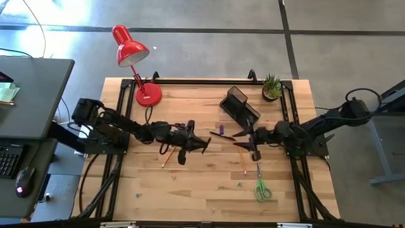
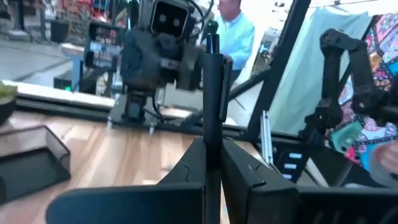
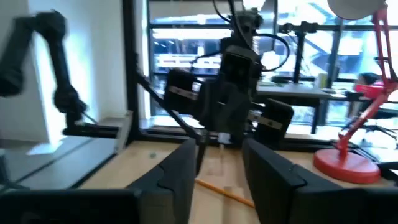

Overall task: Pick and place office supplies into organizer
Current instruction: Put the left black pen into the black desk organizer

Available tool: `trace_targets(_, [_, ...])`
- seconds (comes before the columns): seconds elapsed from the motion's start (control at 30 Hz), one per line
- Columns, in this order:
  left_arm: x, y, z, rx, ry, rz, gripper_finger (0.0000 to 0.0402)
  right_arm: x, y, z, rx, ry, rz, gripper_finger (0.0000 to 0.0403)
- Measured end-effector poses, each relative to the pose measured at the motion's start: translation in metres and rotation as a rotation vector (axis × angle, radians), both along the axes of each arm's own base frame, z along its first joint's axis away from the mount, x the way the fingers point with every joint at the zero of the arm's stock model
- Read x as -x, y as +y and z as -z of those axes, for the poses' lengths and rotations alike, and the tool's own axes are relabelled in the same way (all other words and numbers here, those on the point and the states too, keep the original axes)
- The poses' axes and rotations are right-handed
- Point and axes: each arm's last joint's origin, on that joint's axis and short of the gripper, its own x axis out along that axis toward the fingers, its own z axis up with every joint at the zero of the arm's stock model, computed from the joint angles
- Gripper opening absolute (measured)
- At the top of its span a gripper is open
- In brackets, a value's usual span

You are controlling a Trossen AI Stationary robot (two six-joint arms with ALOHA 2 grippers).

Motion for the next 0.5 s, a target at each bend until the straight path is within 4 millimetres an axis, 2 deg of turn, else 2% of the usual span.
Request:
trace_targets(0.23, [0.0,-0.006,0.002,-0.033,0.018,0.035,0.0005,-0.046,0.003,-0.004,-0.03,0.058,0.004,0.0201])
trace_targets(0.37, [-0.001,-0.006,0.008,-0.031,0.063,0.019,0.0005,-0.068,0.007,-0.009,-0.011,0.038,-0.019,0.0204])
trace_targets(0.5, [-0.001,-0.007,0.007,-0.025,0.049,0.031,0.0005,-0.087,0.012,-0.013,-0.005,0.035,-0.105,0.0191])
